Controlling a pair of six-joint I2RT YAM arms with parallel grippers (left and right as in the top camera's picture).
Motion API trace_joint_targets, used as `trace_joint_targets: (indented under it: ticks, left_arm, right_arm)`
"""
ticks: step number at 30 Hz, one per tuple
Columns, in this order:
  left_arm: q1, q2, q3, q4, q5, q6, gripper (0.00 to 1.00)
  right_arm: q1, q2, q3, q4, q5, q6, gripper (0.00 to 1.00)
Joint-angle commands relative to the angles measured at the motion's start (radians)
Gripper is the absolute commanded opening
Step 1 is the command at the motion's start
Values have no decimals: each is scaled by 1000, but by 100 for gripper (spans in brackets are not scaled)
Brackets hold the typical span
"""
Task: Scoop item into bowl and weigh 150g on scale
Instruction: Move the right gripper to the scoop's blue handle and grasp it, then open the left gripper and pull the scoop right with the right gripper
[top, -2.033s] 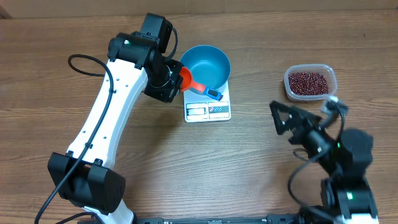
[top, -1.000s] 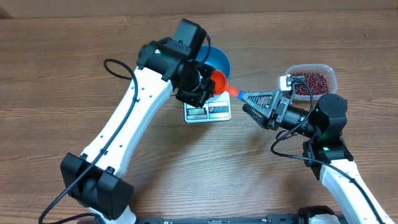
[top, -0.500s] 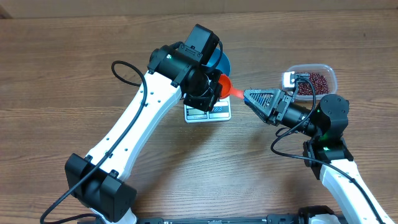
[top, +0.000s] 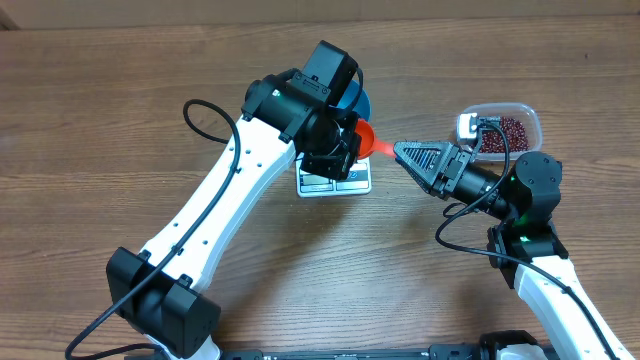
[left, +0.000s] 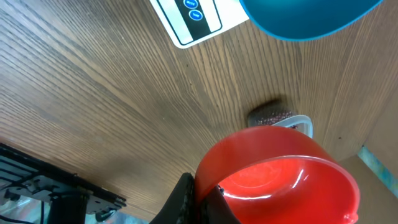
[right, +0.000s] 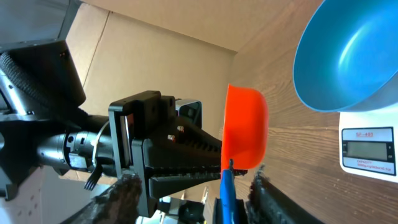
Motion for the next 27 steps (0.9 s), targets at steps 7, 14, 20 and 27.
trace_joint_targets:
  ticks: [7,14,20,27]
  left_arm:
    - [-25,-22,21,6,-18,-50,5]
    - [-26,-22,21,3,-18,-45,5]
    - [-26,-22,21,2,-17,-40,46]
    - [-23,-22,21,2,-17,32,99]
  right_arm:
    - [5,3,12,7,14,-9,34]
    - [5,3,12,6,18,-9,4]
    - [5,3,12,-8,18,-9,4]
    - [5,3,12,-85,18,-83,4]
